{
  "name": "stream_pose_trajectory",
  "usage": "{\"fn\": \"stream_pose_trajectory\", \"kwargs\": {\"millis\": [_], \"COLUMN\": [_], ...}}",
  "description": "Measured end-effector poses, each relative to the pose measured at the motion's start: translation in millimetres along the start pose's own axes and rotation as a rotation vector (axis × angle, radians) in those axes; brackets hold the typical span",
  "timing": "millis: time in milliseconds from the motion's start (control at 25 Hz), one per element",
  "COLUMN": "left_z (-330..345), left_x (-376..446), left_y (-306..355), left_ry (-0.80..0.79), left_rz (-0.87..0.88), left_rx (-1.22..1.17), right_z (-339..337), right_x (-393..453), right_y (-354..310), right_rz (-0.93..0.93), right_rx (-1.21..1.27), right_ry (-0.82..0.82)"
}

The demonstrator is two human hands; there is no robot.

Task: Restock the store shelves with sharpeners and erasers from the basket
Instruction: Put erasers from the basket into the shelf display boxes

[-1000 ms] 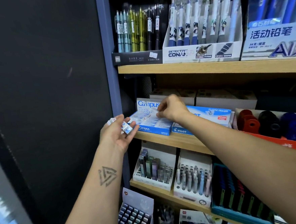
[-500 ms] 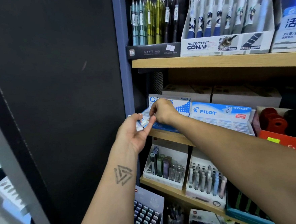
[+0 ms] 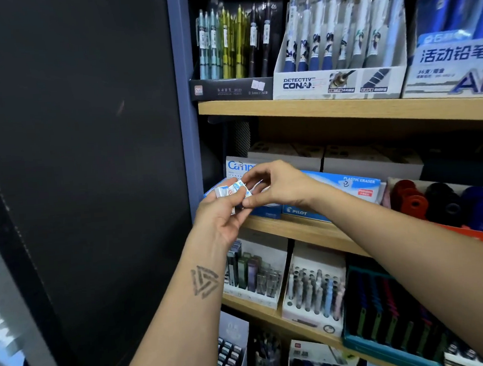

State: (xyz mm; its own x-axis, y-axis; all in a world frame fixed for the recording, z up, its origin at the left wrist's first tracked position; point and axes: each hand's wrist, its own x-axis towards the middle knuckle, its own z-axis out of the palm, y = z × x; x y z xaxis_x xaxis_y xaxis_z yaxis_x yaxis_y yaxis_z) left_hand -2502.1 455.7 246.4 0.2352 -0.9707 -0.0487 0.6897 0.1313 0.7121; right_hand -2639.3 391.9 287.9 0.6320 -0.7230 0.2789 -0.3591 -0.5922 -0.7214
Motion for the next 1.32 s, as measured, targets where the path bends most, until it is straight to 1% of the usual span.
{"fn": "stream_pose_trajectory", "kwargs": {"millis": [40, 120, 200, 280, 360, 480, 560, 640, 760, 840, 1040, 1120, 1200, 1240, 1320], "left_z": [3.1, 8.0, 11.5, 15.8, 20.9, 31.1, 38.2, 45.9, 56.4, 62.7, 70.1, 68.5, 63.6, 61.0, 55.1], "left_x": [0.0, 1.2, 1.3, 0.9, 0.6, 1.4, 2.0, 2.4, 3.9, 5.6, 7.1, 8.3, 11.3, 11.5, 9.1], "left_y": [-3.7, -8.9, -11.9, -14.8, -17.3, -20.7, -25.9, -35.0, -45.4, -50.7, -56.5, -53.5, -46.7, -42.8, -36.0], "left_ry": [0.001, 0.0, -0.016, -0.053, -0.088, -0.103, -0.123, -0.146, -0.14, -0.105, -0.027, -0.007, 0.016, 0.027, 0.017], "left_rz": [0.003, 0.018, 0.042, 0.059, 0.055, -0.011, -0.084, -0.141, -0.144, -0.119, -0.069, -0.06, -0.048, -0.039, -0.033], "left_rx": [-0.007, 0.04, 0.154, 0.216, 0.188, 0.094, 0.02, -0.057, -0.092, -0.059, 0.028, -0.002, -0.065, -0.076, -0.039], "right_z": [0.7, -0.5, -7.6, -19.0, -32.5, -51.1, -61.0, -68.0, -78.0, -85.2, -96.3, -99.3, -99.0, -97.6, -88.6], "right_x": [-1.5, -3.0, -4.7, -6.8, -10.6, -19.6, -25.1, -30.7, -36.3, -41.4, -52.1, -50.0, -41.1, -36.5, -24.8], "right_y": [1.4, 2.8, 3.2, 2.9, 2.4, 4.3, 6.2, 8.3, 15.1, 18.9, 17.3, 18.1, 25.0, 30.2, 44.4], "right_rz": [-0.015, -0.011, -0.024, -0.029, -0.005, 0.037, 0.046, 0.054, 0.112, 0.146, 0.161, 0.154, 0.178, 0.232, 0.369], "right_rx": [-0.044, -0.043, -0.069, -0.11, -0.096, 0.021, 0.05, 0.026, 0.113, 0.129, -0.179, -0.387, -0.666, -0.714, -0.633], "right_ry": [0.028, 0.06, 0.029, -0.024, -0.005, 0.139, 0.154, 0.166, 0.237, 0.224, 0.046, 0.018, 0.1, 0.172, 0.301]}}
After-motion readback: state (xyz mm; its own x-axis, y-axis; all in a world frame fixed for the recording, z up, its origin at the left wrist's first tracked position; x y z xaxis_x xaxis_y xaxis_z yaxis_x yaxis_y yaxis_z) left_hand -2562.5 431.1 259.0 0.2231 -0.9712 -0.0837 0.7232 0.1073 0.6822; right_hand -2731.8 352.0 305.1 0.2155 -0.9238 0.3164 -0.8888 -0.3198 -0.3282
